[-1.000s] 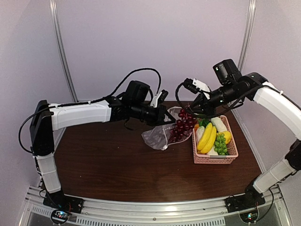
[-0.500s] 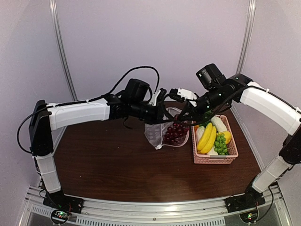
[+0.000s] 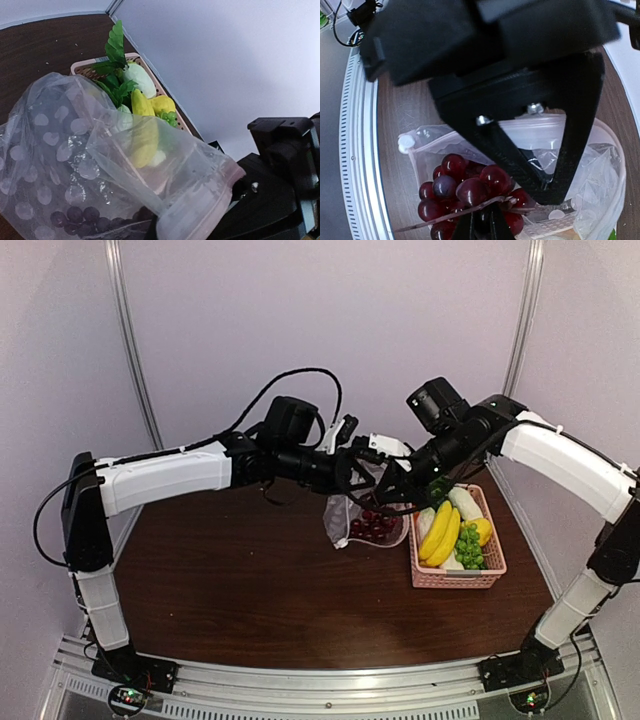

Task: Place the food in the zip-top bag and seal the zipper
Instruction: Place the fake fruit in the zipper food storage bag.

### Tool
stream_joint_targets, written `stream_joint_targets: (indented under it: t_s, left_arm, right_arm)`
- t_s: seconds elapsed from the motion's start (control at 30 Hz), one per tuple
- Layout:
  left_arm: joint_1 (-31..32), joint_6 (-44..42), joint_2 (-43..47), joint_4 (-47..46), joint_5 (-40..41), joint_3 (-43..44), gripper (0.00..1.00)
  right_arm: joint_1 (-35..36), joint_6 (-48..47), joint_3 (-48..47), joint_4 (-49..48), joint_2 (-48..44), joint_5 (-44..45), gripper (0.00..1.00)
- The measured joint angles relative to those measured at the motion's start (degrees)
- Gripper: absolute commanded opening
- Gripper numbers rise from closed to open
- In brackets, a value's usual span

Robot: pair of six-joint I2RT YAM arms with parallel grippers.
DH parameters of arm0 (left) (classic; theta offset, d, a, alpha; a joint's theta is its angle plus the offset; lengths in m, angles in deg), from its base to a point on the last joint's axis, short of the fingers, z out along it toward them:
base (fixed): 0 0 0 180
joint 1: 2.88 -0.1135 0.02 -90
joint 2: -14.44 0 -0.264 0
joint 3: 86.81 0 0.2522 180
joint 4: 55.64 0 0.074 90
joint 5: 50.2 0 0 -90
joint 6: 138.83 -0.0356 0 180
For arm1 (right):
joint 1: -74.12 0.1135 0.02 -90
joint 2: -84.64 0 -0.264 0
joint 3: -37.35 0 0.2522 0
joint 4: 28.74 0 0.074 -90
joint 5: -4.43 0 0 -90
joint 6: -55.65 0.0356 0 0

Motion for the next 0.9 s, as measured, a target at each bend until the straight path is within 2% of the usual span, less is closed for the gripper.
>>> stream_joint_targets:
  t_s: [0.03,0.1,0.13,0.27,0.3,0.5,0.63,0.73,0.9]
  left_arm:
    - [0.04,-0.13,0.0,-0.02,-0.02,0.24,0.0]
    - [0.02,-0.42,0.0,-0.02,0.02,0.72,0.0]
    - [0.02,-0.61,0.0,0.02,0.04,0.81,0.0]
    - [0.02,-1.03,0.0,0.48,0.15,0.83,0.0]
    - [0.02,-1.14,0.0,0.79,0.17,0.83,0.0]
    - [0.04,-1.7,0.0,2.29,1.09,0.79,0.0]
    - [0.07,-2.1,0.0,2.6,2.4,0.7,0.0]
    - [0.07,-2.08,0.0,2.6,3.41,0.7,0.0]
    - [0.07,-0.72,0.48,1.6,5.53,-0.33,0.0]
  right_arm:
    - [0.13,0.59,0.0,-0.57,0.28,1.51,0.11]
    - [0.46,1.22,0.04,-1.95,0.46,5.25,0.29]
    - [0.55,1.68,0.04,-2.6,0.44,7.08,0.35]
    - [0.55,2.05,0.04,-4.83,-0.09,11.98,0.53]
    - [0.52,1.92,0.04,-4.83,-0.48,11.96,0.55]
    - [0.46,0.59,0.22,-2.01,-4.96,4.48,0.52]
    - [0.46,4.96,5.6,-6.38,-10.88,6.23,0.39]
    - [-0.11,7.52,10.86,-9.81,-12.94,9.05,0.41]
    - [-0.46,8.72,17.59,-10.84,-10.84,8.94,0.44]
